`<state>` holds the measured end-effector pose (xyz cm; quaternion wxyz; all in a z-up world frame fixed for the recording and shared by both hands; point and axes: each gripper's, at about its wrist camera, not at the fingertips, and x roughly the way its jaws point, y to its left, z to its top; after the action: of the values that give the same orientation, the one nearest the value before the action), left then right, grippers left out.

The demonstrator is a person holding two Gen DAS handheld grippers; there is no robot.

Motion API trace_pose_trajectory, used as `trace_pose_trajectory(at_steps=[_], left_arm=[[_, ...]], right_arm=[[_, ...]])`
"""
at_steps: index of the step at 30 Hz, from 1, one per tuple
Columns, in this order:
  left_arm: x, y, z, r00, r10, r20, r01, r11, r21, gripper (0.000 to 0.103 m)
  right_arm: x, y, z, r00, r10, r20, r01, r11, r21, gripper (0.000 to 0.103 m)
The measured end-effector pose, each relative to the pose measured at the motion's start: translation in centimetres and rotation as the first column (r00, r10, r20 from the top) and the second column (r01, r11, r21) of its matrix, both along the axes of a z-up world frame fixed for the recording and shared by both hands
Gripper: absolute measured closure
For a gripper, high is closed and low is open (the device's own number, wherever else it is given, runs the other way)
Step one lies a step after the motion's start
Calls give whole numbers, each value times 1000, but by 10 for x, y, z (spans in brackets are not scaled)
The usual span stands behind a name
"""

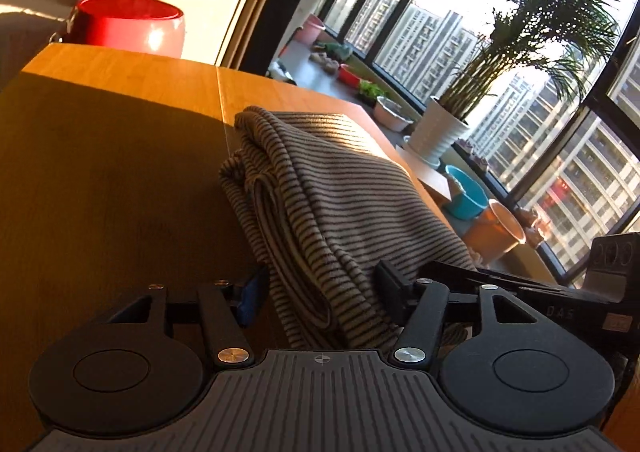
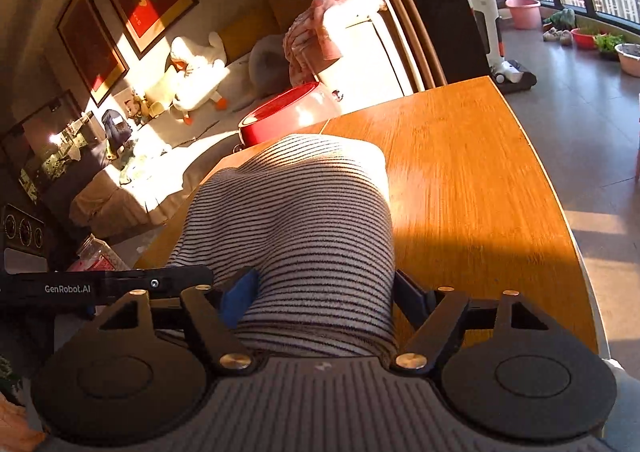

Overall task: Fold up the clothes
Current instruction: 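Release the folded sweater and pull both grippers back from it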

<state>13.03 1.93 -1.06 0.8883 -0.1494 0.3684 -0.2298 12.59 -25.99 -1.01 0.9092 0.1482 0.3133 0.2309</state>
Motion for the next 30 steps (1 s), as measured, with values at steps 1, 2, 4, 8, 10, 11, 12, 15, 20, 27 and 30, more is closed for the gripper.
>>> trace_pose_trajectory(at_steps=[1,2,4,8,10,11,12,15,20,27,30], left_arm=[[0,1,-1,1000,-4,1,4,1000,-14,46],[1,3,-2,1000,4,14,-4,1000,-7,46],[8,9,-3,999,27,42,-28,1000,4,45],[42,39,-12,992,104,65,-104,995,-9,32],[61,52,-15,988,137,69,-136,990,-24,30],[70,58,-17,986,153,72,-151,988,-32,30],[77,62,-17,983,166,78,-164,986,-32,30],[92,69,-15,975,195,103,-194,981,-18,30],[105,76,-14,973,195,125,-195,981,-11,29],[103,78,-17,973,191,129,-189,982,-23,28],[105,80,-19,973,191,127,-189,982,-29,26]], right_arm=[[3,3,-2,1000,6,-2,-6,1000,2,29],[5,5,-4,1000,11,-3,-11,1000,4,28],[10,10,-7,1000,22,-6,-22,1000,8,28],[43,34,-11,1000,28,1,-28,999,23,26],[67,49,-11,999,34,11,-34,999,10,26],[80,57,-11,999,39,17,-39,999,2,26],[91,63,-11,999,45,18,-45,999,-1,25],[119,77,-11,998,60,14,-60,998,-6,23],[138,88,-13,997,73,2,-73,997,9,23],[142,86,-14,997,72,-8,-72,997,18,21],[143,87,-14,997,76,-8,-76,997,17,20]])
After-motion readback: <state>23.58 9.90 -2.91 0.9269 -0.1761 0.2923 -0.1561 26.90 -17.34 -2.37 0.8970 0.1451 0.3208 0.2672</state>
